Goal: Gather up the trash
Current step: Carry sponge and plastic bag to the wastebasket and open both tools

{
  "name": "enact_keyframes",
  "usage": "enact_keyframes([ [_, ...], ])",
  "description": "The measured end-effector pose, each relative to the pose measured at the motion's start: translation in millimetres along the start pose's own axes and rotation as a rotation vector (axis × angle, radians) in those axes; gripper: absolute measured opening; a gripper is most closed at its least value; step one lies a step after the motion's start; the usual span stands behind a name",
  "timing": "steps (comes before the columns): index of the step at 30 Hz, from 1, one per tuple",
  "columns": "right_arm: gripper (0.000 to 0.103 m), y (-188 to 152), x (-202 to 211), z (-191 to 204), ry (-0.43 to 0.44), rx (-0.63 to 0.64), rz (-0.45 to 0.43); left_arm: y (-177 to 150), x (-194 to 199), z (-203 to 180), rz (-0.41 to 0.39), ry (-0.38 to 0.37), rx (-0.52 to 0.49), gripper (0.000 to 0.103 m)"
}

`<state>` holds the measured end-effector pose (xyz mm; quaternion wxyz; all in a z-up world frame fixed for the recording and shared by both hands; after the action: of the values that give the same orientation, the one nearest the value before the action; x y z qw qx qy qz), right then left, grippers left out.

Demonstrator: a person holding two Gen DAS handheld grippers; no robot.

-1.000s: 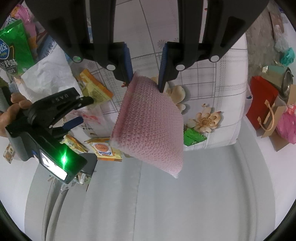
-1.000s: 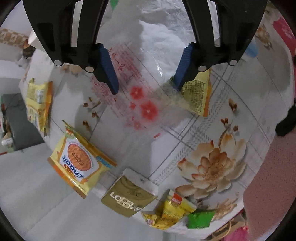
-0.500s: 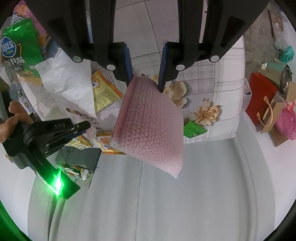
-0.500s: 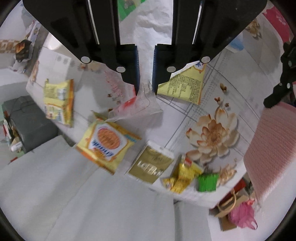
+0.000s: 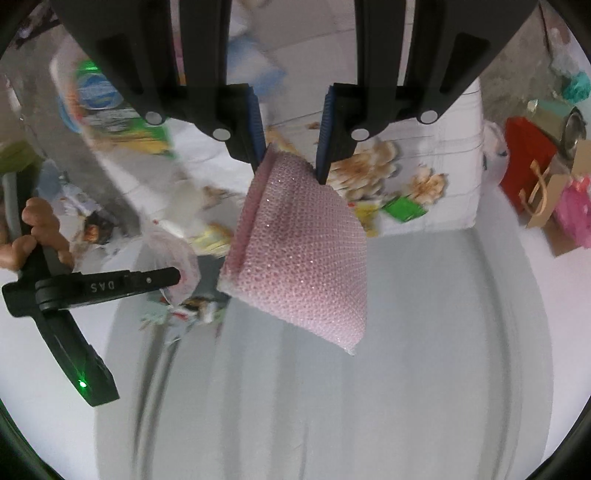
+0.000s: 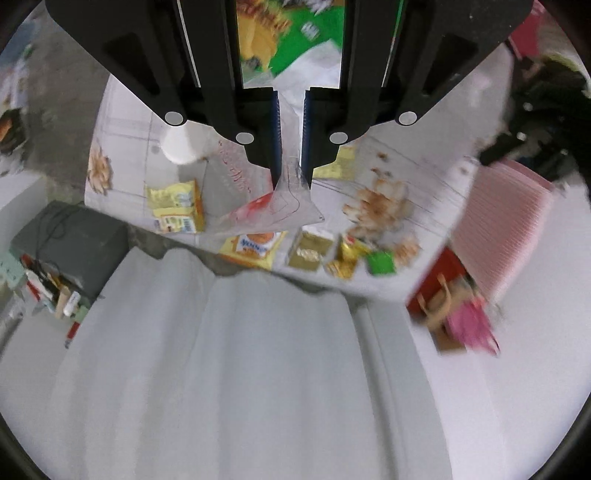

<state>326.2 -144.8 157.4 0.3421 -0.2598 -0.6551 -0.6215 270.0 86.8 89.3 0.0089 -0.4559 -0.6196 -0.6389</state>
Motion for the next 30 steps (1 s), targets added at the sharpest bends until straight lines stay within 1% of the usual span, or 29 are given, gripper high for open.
enact_keyframes([
  [1,0.008,-9.1,21.8,-9.5,0.015,-0.034,-0.035,1.1,4.7,-8.6,-0.005,-0.016,-0.008,0.025],
  [4,0.008,-35.9,64.5,-34.1,0.044,-0.109,-0.097,4.8,18.7,-47.6,-0.016,-0.098,-0.048,0.025],
  [6,0.008,-67.2,98.5,-60.0,0.043,-0.176,-0.139,6.0,24.2,-78.4,-0.013,-0.165,-0.072,0.025],
  [7,0.008,-79.1,108.7,-69.9,0.037,-0.200,-0.151,5.6,25.5,-93.3,-0.007,-0.199,-0.082,0.025],
  [8,0.008,-100.2,125.2,-86.5,0.024,-0.241,-0.168,5.0,25.6,-116.1,0.001,-0.245,-0.103,0.025],
  [10,0.008,-133.9,147.7,-111.8,-0.001,-0.298,-0.191,1.7,23.6,-150.6,0.015,-0.307,-0.142,0.025],
  [11,0.008,-158.4,161.2,-129.7,-0.033,-0.342,-0.203,-0.9,20.2,-176.6,0.030,-0.352,-0.172,0.025],
  [12,0.008,-178.0,169.9,-142.1,-0.058,-0.377,-0.207,-2.7,17.8,-193.6,0.040,-0.383,-0.191,0.025],
  [14,0.008,-225.3,185.8,-174.2,-0.104,-0.472,-0.204,-10.0,5.3,-243.6,0.085,-0.475,-0.238,0.025],
  [15,0.008,-246.9,191.1,-190.1,-0.125,-0.520,-0.195,-13.6,-0.4,-261.7,0.106,-0.505,-0.253,0.025],
  [16,0.008,-269.2,195.7,-205.0,-0.148,-0.572,-0.181,-19.8,-9.3,-288.5,0.141,-0.546,-0.276,0.025],
  [17,0.008,-298.3,200.5,-222.9,-0.173,-0.637,-0.164,-24.6,-15.8,-307.6,0.167,-0.571,-0.292,0.025],
  [20,0.008,-369.0,209.8,-262.9,-0.217,-0.803,-0.139,-47.5,-46.2,-392.5,0.298,-0.671,-0.377,0.025],
  [22,0.008,-417.7,212.6,-288.5,-0.250,-0.922,-0.127,-63.1,-63.8,-440.8,0.367,-0.705,-0.439,0.025],
  [23,0.008,-435.1,212.4,-297.1,-0.259,-0.967,-0.123,-69.6,-70.2,-460.6,0.391,-0.711,-0.465,0.025],
  [24,0.008,-452.0,210.5,-305.9,-0.259,-1.014,-0.120,-80.9,-82.0,-490.6,0.430,-0.716,-0.512,0.026],
  [26,0.008,-486.5,200.5,-325.7,-0.242,-1.115,-0.111,-102.2,-105.0,-534.5,0.476,-0.705,-0.597,0.026],
  [28,0.008,-513.0,190.1,-342.1,-0.251,-1.185,-0.093,-123.3,-121.0,-572.5,0.506,-0.692,-0.667,0.026],
  [30,0.008,-542.9,171.2,-358.9,-0.227,-1.273,-0.069,-150.8,-145.2,-604.2,0.547,-0.673,-0.746,0.026],
])
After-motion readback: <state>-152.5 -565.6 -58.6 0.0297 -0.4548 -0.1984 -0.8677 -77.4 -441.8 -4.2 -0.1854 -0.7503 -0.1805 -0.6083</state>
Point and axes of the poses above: each gripper's, at about its wrist camera, not at the fingertips, and x roughly against the way its jaws point, z to its left, y to its top, the point moved 5 cm from there along -x, roughly the way its jaws point, and after that the axes turned 9 degrees about -y, right-handed, at the moved point
